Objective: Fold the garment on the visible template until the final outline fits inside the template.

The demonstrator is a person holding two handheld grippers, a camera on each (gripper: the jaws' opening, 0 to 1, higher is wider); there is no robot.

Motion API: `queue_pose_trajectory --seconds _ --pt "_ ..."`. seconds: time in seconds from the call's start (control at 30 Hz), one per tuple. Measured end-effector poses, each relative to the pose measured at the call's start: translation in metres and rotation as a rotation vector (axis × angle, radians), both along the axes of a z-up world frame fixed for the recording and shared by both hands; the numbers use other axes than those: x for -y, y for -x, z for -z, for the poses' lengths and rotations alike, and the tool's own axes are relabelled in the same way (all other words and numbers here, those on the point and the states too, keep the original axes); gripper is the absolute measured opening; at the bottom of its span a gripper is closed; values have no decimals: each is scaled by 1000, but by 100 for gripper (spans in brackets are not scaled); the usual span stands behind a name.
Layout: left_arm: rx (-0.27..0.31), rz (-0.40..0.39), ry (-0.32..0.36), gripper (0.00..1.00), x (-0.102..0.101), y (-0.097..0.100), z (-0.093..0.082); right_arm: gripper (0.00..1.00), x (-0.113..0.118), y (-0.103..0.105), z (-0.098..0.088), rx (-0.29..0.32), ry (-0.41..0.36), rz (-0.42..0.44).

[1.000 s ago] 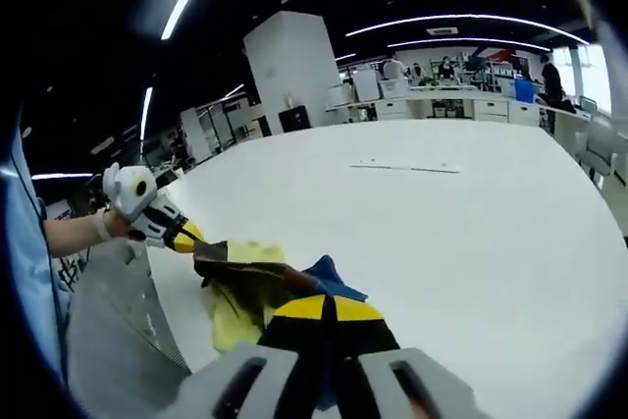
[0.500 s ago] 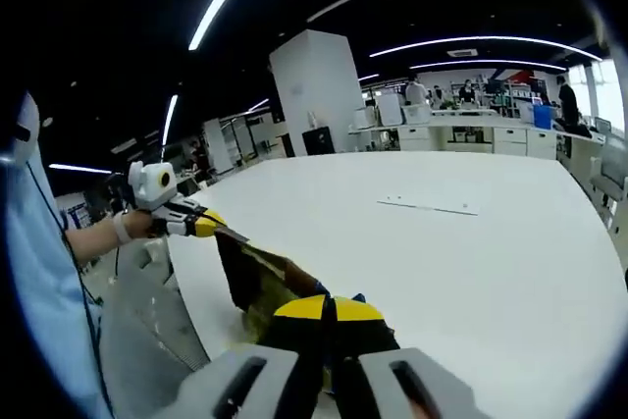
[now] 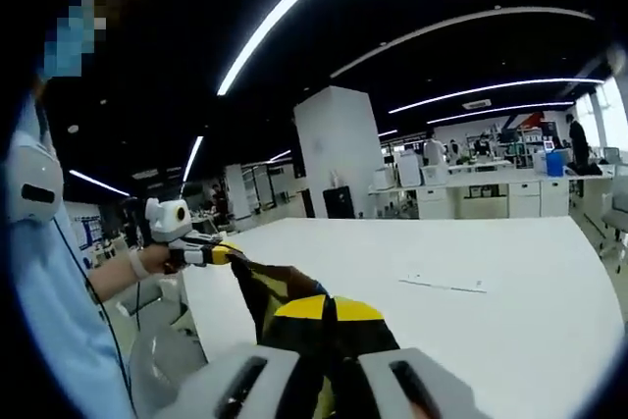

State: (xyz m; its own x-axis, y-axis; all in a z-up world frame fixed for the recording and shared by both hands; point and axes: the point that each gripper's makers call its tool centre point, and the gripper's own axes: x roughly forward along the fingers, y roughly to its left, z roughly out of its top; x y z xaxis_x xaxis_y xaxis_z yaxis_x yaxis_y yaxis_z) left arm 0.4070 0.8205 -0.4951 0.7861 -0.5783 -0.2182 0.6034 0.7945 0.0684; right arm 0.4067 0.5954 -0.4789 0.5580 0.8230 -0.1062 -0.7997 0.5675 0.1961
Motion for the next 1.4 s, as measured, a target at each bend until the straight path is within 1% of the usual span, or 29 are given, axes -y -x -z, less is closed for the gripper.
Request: queue_pose_trajectory --seconds 0.1,0.13,0.2,0.3,0.4,0.47,0.5,0.57,0.63,0.67,0.7,0.77,0.8,0.83,0.87,0.93,0.97,1.0,1.03,1.07,1.1,1.13,1.17,1.2,1.23,1.27,1.3,1.33,1.4 --pt "40 -5 2 0 -2 -4 -19 0 0 -6 -17 41 -29 7" --pt "73 -1 -18 0 -2 -7 -28 0 -2 -7 -28 65 -53 1" --pt "108 -19 -45 0 -5 -13 -38 0 -5 -11 -45 92 -82 -8" --pt "129 -52 -18 0 -11 -23 -52 0 -10 -18 -66 150 -93 -20" --pt "166 -72 -5 0 -16 -33 -66 0 -15 -26 -78 178 -107 -29" --pt "173 -77 -6 0 -18 -41 -68 0 -18 -33 -79 184 -111 -29" --pt "170 -84 -8 0 -20 -49 -66 0 -20 -41 -77 183 -112 -29" --pt "146 -92 -24 0 -22 -64 -53 0 -22 -57 -66 166 -102 -14" --pt "120 -101 -14 0 -24 -78 -38 0 -26 -75 -52 142 -92 -4" --pt "102 -107 0 0 -24 -84 -32 0 -28 -82 -45 116 -88 -3" --pt "99 -110 -2 0 -25 -91 -27 0 -30 -93 -36 108 -84 1" --pt "68 -131 -8 0 -29 -109 -7 0 -32 -109 -19 59 -77 9" --pt "65 -138 -27 0 -32 -120 5 0 -32 -123 -9 48 -74 27" --pt "44 -144 -22 0 -33 -127 13 0 -34 -130 -1 32 -63 25" --pt "29 -146 -39 0 -36 -136 27 0 -35 -144 10 17 -52 31" --pt "-5 -159 -24 0 -38 -148 43 0 -35 -162 29 -17 -24 40" --pt "-6 -168 -35 0 -41 -158 54 0 -35 -172 39 -47 -15 53" --pt "-36 -189 -25 0 -44 -167 69 0 -37 -181 50 -62 -2 54" --pt "-39 -189 -29 0 -44 -170 74 0 -38 -184 54 -71 3 56" --pt "-61 -199 -27 0 -46 -178 89 0 -40 -193 69 -90 25 60" --pt "-64 -202 -30 0 -47 -184 98 0 -41 -203 86 -121 57 61" --pt "-97 -220 -22 0 -49 -190 115 0 -42 -209 97 -145 67 63" --pt "-119 -226 -24 0 -50 -194 126 0 -43 -215 107 -154 81 63" --pt "-156 -249 -14 0 -53 -198 142 0 -46 -223 121 -180 94 61" --pt "-164 -242 -33 0 -52 -201 152 0 -47 -228 131 -197 102 64" --pt "-190 -249 -32 0 -51 -202 163 0 -50 -232 141 -205 118 59" --pt "-225 -244 -14 0 -49 -202 173 0 -52 -235 150 -214 132 58" --pt "-240 -244 -15 0 -49 -204 180 0 -53 -238 156 -219 139 58" --pt "-260 -241 -43 0 -52 -209 195 0 -56 -245 174 -258 143 53"
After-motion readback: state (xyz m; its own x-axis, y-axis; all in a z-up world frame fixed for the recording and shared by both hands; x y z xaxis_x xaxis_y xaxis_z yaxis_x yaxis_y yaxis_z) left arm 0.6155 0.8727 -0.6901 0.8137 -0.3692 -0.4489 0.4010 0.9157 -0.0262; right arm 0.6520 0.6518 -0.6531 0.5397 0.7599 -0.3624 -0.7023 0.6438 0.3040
